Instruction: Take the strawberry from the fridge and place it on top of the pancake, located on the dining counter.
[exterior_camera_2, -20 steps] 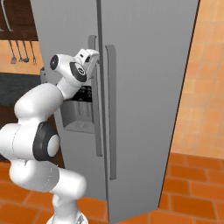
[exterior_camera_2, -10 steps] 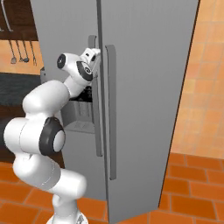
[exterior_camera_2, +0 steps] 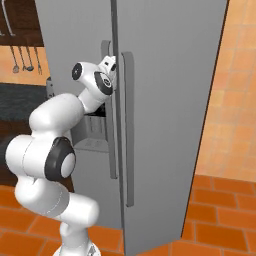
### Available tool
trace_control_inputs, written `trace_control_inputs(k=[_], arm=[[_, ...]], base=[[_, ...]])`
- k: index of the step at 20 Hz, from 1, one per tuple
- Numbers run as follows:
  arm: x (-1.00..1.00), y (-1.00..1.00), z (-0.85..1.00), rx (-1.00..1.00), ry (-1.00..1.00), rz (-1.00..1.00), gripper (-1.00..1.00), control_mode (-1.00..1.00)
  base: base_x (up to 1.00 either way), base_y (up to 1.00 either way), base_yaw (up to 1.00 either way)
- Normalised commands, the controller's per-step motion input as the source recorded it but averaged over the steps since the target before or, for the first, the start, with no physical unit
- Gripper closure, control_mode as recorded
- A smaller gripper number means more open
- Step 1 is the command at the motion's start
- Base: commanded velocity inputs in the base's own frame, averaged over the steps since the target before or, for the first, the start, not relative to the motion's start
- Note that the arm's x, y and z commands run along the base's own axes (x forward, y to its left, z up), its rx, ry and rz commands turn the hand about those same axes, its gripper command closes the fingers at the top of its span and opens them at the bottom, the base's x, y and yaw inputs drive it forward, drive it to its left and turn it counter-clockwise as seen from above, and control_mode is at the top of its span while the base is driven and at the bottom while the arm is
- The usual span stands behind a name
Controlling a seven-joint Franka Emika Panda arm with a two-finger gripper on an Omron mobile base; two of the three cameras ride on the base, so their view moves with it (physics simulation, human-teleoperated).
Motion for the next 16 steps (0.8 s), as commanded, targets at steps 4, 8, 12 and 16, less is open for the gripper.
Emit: trace_control_inputs(k=[4, 8, 12, 16], arm=[[-0.89, -0.57, 0.25, 0.00, -0.07, -0.14, -1.00, -1.00], [-0.47, -0.79, 0.34, 0.00, -0.01, -0.20, -1.00, -1.00], [-0.36, -0.90, 0.34, 0.00, 0.00, -0.22, -1.00, -1.00], [-0.42, -0.94, 0.25, 0.02, -0.02, -0.20, -1.00, -1.00]], base=[[0.00, 0.00, 0.00], [0.00, 0.00, 0.00], [0.00, 0.00, 0.00], [0.00, 0.00, 0.00]])
